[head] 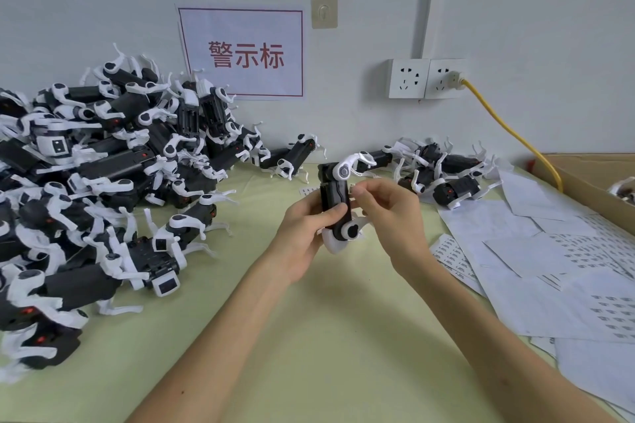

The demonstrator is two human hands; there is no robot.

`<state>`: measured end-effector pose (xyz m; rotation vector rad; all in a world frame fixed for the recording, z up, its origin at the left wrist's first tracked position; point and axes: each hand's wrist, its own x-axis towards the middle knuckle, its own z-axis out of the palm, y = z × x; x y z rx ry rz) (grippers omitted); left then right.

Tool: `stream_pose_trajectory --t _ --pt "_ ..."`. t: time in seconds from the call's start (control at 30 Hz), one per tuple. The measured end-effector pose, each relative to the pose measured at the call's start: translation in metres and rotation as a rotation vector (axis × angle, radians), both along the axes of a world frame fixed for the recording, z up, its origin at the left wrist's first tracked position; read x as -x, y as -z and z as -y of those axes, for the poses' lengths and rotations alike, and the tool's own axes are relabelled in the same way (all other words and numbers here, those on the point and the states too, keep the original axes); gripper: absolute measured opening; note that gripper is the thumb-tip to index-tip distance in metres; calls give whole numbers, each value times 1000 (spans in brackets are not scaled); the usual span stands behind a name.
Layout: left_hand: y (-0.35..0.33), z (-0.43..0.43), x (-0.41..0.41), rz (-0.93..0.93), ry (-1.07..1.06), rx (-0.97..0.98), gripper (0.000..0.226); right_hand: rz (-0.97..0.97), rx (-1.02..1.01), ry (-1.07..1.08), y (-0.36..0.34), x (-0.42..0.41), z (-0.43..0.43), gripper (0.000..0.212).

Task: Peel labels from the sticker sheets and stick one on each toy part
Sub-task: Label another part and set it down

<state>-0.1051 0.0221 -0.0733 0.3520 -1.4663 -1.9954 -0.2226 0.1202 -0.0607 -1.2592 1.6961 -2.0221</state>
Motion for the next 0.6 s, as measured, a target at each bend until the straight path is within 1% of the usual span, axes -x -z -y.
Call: stream_pose_trajectory --t 0.13,0.33,0.6 --pt "1 -2 1 20 -66 76 27 15 -7 -5 -2 1 -1 16" --pt "1 -5 0 106 -217 221 33 -13 -46 15 -1 2 -1 14" --pt "1 -9 3 160 -295 292 34 -61 -40 57 -1 0 -2 13"
